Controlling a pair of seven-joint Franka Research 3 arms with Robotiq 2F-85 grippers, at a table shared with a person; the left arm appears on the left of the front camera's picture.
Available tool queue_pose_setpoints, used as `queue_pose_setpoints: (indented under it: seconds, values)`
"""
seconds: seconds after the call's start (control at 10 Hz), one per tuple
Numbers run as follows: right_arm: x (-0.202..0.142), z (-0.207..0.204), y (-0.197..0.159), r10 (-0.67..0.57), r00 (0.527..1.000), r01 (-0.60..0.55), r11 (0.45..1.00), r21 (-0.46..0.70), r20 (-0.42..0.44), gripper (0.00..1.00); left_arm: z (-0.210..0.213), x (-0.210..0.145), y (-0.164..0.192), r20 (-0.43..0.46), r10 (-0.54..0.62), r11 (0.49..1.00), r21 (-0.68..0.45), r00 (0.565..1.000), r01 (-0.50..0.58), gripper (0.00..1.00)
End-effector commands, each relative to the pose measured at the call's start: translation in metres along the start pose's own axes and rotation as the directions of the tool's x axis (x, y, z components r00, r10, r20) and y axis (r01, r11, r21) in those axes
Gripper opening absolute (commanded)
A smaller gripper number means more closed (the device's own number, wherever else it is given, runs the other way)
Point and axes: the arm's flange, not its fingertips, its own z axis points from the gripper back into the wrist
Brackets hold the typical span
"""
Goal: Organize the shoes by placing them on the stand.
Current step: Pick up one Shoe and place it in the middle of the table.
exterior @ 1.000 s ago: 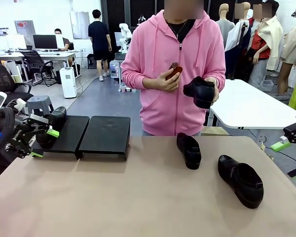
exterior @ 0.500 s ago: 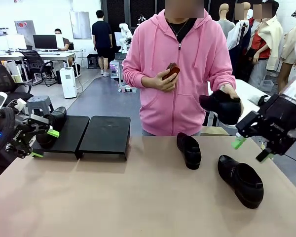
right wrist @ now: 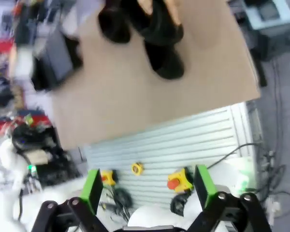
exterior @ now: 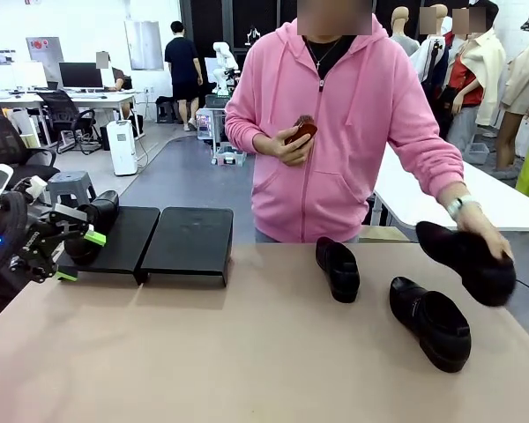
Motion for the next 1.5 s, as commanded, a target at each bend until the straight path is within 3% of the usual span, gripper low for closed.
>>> queue_pose_setpoints:
  seconds: [0.0, 0.3, 0.5, 0.7, 0.9, 1.0, 1.1, 1.3, 1.4]
  values:
    - [0.012, -0.015, -0.016, -0.114, 0.991, 0.113, 0.993, 0.019, 0.076, 1.0, 0.001, 0.0, 0.0, 0.0, 0.002, 1.0, -0.01, 1.0, -0.002, 1.0]
    - [0.01, -0.023, -0.025, -0.136, 0.988, 0.133, 0.99, 0.054, 0.068, 1.0, 0.001, 0.0, 0.0, 0.0, 0.002, 1.0, -0.01, 1.0, -0.002, 1.0]
    - [0.001, -0.034, 0.001, -0.125, 0.988, 0.119, 0.991, 0.068, 0.087, 1.0, 0.001, 0.0, 0.0, 0.0, 0.002, 1.0, -0.01, 1.0, -0.002, 1.0]
    - [0.001, -0.065, 0.066, -0.109, 0.982, 0.116, 0.992, -0.038, 0.155, 1.0, 0.001, 0.0, 0.0, 0.0, 0.002, 1.0, -0.01, 1.0, -0.002, 1.0]
    - [0.016, -0.122, 0.15, -0.015, 0.974, 0.049, 0.988, -0.147, 0.226, 1.0, 0.001, 0.0, 0.0, 0.0, 0.002, 1.0, -0.01, 1.0, -0.002, 1.0]
    - [0.021, -0.162, 0.196, 0.07, 0.974, -0.022, 0.975, -0.219, 0.216, 1.0, 0.001, 0.0, 0.0, 0.0, 0.002, 1.0, -0.01, 1.0, -0.002, 1.0]
    - [0.027, -0.207, 0.243, 0.161, 0.966, -0.09, 0.942, -0.324, 0.202, 1.0, 0.001, 0.0, 0.0, 0.0, 0.002, 1.0, -0.01, 1.0, -0.002, 1.0]
    - [0.026, -0.287, 0.309, 0.304, 0.949, -0.234, 0.858, -0.458, 0.084, 1.0, 0.001, 0.0, 0.0, 0.0, 0.002, 1.0, -0.01, 1.0, -0.002, 1.0]
    - [0.033, -0.329, 0.333, 0.304, 0.952, -0.278, 0.839, -0.468, -0.02, 1.0, 0.001, 0.0, 0.0, 0.0, 0.002, 1.0, -0.01, 1.0, -0.002, 1.0]
